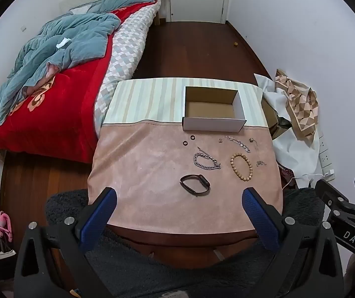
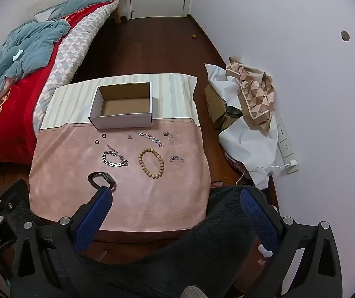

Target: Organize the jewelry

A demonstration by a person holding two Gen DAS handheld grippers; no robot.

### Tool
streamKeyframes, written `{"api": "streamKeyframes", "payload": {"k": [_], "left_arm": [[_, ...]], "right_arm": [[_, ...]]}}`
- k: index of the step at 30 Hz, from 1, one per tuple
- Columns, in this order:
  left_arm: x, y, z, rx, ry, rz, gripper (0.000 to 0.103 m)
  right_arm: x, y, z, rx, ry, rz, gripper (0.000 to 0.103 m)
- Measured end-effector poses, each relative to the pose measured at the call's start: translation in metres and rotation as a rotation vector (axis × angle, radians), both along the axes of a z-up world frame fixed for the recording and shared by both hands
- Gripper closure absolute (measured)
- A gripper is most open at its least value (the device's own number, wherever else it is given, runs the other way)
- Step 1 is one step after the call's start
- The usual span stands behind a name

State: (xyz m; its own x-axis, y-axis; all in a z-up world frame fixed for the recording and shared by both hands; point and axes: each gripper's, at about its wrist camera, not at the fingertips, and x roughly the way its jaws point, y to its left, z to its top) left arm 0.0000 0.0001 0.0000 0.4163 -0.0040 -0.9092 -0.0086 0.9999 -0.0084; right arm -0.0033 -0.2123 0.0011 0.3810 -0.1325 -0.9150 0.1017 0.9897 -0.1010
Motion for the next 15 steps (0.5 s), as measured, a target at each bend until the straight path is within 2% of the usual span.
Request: {"api": "streamKeyframes", "payload": {"k": [15], "left_arm": [[0.0001,-0.0001,0.0,0.004,0.002,0.001,0.0]], "right_arm": [[-0.0037,0.0022,0.0015,-0.015,-0.003,-0.002,0.0]]}}
